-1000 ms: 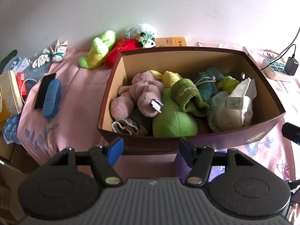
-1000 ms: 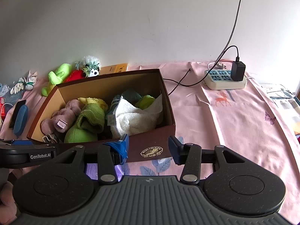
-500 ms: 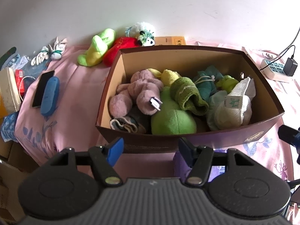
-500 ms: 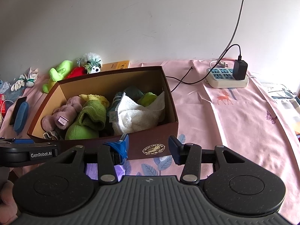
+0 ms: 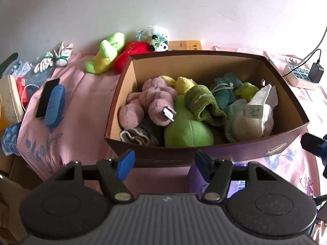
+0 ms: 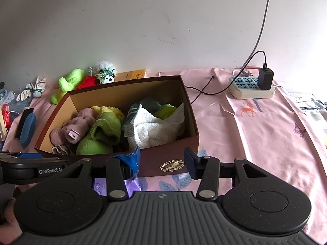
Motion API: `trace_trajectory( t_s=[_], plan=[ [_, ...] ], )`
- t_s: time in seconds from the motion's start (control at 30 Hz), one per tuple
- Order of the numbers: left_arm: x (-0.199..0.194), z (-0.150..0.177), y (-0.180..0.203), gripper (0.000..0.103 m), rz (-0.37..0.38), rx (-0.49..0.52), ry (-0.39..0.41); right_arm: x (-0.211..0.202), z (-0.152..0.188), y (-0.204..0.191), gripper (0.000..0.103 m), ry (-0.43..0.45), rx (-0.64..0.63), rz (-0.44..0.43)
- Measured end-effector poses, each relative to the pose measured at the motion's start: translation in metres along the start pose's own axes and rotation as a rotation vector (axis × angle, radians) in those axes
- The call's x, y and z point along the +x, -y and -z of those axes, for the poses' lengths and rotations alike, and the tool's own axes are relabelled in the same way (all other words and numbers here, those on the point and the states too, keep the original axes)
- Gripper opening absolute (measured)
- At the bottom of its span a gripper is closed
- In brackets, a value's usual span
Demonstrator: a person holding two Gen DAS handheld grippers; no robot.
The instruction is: Organize soft objects
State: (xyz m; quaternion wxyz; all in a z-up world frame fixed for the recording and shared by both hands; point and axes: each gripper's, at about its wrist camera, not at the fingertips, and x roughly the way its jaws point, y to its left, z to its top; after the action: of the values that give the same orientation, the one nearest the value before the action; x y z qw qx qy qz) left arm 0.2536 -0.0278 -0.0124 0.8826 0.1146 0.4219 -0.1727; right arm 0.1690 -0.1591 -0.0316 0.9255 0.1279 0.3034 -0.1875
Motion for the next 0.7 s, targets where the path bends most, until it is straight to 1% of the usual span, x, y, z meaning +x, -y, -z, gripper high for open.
trace_trajectory(
  t_s=[0.7],
  plan=[
    [0.0033,0.0008,0.0018,0.064,0.008,0.002,-0.006,0.0018,0.0002,-0.0003,0.031,-0.004,-0.003,-0.011]
  ],
)
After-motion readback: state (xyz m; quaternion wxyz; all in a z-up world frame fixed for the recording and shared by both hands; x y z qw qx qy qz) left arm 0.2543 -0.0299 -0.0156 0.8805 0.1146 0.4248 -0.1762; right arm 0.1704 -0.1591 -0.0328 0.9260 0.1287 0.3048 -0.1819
